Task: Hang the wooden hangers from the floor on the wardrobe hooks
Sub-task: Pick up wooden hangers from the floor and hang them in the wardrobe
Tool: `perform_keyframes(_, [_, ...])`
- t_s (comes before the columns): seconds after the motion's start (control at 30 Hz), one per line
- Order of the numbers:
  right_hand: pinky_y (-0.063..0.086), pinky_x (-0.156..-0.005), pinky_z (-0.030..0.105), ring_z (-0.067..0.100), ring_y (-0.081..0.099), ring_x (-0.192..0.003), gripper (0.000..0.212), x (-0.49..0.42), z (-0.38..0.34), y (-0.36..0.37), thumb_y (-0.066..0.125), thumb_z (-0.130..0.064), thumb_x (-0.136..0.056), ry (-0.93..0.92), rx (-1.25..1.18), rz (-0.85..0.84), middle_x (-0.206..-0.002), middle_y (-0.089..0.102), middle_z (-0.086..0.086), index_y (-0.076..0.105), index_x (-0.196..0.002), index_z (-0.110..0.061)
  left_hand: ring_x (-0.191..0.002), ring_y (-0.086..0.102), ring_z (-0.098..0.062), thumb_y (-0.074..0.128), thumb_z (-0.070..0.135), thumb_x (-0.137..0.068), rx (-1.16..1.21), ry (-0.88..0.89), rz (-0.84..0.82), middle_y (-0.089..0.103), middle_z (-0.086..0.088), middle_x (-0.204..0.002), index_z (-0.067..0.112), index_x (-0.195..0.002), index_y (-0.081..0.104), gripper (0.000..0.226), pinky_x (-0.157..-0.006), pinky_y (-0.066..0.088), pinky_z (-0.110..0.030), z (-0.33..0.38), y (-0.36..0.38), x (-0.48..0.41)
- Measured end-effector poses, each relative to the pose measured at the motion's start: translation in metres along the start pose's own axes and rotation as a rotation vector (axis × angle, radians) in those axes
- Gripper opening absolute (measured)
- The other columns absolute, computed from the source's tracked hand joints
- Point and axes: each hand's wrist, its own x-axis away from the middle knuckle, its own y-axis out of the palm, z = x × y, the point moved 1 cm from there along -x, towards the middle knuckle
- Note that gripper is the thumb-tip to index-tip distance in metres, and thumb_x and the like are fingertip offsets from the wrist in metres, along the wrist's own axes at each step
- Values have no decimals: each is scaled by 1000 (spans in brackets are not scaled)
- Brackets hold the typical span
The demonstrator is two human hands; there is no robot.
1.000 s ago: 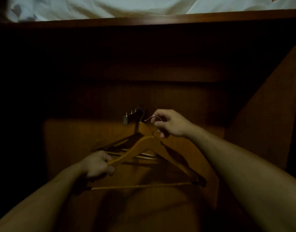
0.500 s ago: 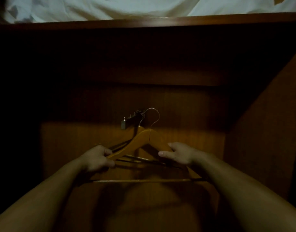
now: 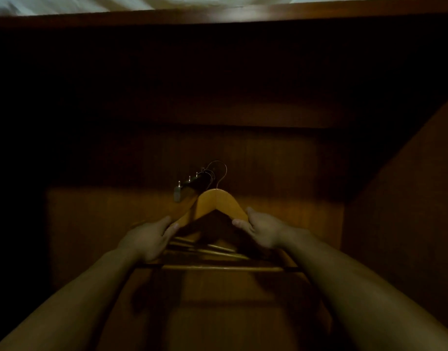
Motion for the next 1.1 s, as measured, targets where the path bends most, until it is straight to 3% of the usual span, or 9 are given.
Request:
perform_keyframes(0.13, [48,-78,36,14,56,-87,56,-9,-6,2,35,-62,-101,-12,73,42,-95,55,-4,39,-137,-18,-82,60,-17,31,48,-102,68,-8,32,63,1,-90,27,-102,51,29,-76,48,-38,-9,5,-12])
perform_keyframes(0.33, [47,-68,32,15,57,-79,53,-18,-13,15,35,-59,-102,-32,131,36,-92,56,0,41,-134,-16,-90,61,-17,33,45,-103,151,-51,-16,64,0,-99,26,-107,55,29,-86,50,-41,-25,19,-17])
perform_keyframes(0.47, [52,-77,35,18,61,-90,59,-23,-10,23,34,-59,-102,-16,139,3,-102,60,3,39,-140,-15,-90,62,-17,35,45,-103,123,-65,-61,66,-2,-98,32,-100,55,24,-86,51,-39,-30,24,-20])
perform_keyframes(0.57, [47,-72,32,16,58,-87,58,-26,-8,26,34,-59,-102,-17,127,2,-100,58,1,40,-139,-16,-87,62,-15,35,46,-102,113,-74,-45,66,0,-95,36,-94,54,23,-83,50,-37,-34,29,-22])
perform_keyframes(0.7, [46,-79,35,22,59,-97,62,-28,-7,33,33,-62,-101,-24,158,13,-112,60,8,39,-141,-15,-91,62,-18,35,50,-101,91,-107,-27,66,0,-99,31,-103,58,30,-84,50,-36,-39,36,-21])
perform_keyframes(0.8, [49,-84,37,26,61,-106,63,-31,-7,35,34,-63,-100,3,161,15,-119,61,11,38,-142,-16,-90,63,-18,35,53,-100,85,-134,-8,66,1,-97,32,-97,57,30,-84,50,-37,-41,38,-22])
perform_keyframes(0.97, [53,-85,37,24,60,-107,71,-32,-6,36,44,-70,-94,61,144,147,-125,59,7,39,-141,-17,-87,63,-16,38,55,-98,94,-179,30,67,2,-93,30,-91,58,33,-83,51,-36,-41,39,-28])
perform_keyframes(1.1, [52,-89,39,24,58,-110,71,-32,-4,38,40,-72,-94,71,181,147,-123,59,6,45,-139,-18,-87,63,-15,40,53,-98,145,-192,18,67,3,-92,30,-88,58,31,-82,50,-35,-40,42,-32])
